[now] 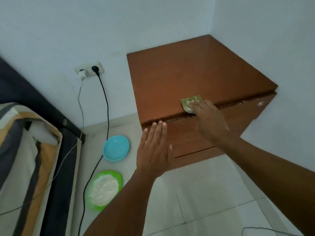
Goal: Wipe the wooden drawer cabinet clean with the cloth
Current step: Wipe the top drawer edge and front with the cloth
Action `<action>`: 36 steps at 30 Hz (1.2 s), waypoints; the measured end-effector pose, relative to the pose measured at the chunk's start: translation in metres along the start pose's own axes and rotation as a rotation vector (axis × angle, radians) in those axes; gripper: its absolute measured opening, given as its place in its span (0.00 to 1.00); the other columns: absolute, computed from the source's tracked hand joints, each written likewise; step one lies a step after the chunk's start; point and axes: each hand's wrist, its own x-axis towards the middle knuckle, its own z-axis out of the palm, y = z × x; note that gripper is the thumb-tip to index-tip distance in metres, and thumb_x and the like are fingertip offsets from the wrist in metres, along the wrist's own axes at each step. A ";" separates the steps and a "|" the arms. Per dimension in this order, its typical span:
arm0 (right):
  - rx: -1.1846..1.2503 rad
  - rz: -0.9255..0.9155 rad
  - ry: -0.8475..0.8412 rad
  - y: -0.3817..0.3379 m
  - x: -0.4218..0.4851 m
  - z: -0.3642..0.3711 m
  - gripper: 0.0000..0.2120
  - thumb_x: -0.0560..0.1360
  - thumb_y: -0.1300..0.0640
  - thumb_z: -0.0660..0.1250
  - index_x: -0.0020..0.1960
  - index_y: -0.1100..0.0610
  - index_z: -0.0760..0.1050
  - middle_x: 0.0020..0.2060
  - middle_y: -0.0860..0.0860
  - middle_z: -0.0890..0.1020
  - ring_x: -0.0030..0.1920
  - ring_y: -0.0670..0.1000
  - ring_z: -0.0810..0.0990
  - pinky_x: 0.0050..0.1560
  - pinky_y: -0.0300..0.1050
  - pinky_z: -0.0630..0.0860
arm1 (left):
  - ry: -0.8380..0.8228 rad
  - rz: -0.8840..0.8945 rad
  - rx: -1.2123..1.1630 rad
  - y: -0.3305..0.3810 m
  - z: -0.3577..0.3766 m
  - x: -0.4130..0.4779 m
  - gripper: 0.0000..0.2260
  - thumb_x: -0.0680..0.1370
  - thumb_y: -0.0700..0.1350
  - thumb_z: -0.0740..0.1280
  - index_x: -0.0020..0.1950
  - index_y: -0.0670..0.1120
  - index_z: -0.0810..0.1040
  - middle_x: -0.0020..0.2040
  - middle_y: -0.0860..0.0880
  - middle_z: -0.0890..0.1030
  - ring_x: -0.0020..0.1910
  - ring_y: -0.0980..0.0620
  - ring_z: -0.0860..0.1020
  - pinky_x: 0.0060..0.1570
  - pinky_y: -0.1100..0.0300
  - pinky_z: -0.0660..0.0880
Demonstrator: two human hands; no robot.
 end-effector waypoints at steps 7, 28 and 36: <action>-0.062 -0.042 0.111 0.007 -0.007 0.012 0.28 0.76 0.68 0.63 0.74 0.55 0.68 0.69 0.51 0.75 0.70 0.54 0.68 0.69 0.49 0.68 | 0.155 -0.069 0.002 0.011 0.016 0.008 0.34 0.82 0.61 0.55 0.80 0.40 0.67 0.72 0.40 0.77 0.70 0.40 0.76 0.69 0.42 0.73; -0.016 0.077 0.272 -0.007 -0.035 0.024 0.31 0.75 0.69 0.67 0.75 0.53 0.67 0.70 0.53 0.72 0.70 0.54 0.70 0.68 0.49 0.72 | 0.185 -0.083 0.095 0.020 0.010 0.019 0.44 0.78 0.74 0.46 0.83 0.44 0.52 0.75 0.45 0.62 0.70 0.45 0.63 0.70 0.46 0.62; -0.034 0.092 0.218 -0.008 -0.023 0.010 0.29 0.73 0.69 0.70 0.71 0.51 0.72 0.64 0.54 0.77 0.62 0.54 0.77 0.63 0.50 0.77 | 0.216 -0.118 0.039 0.024 0.008 0.017 0.44 0.77 0.74 0.47 0.84 0.45 0.52 0.75 0.45 0.63 0.71 0.44 0.63 0.71 0.45 0.62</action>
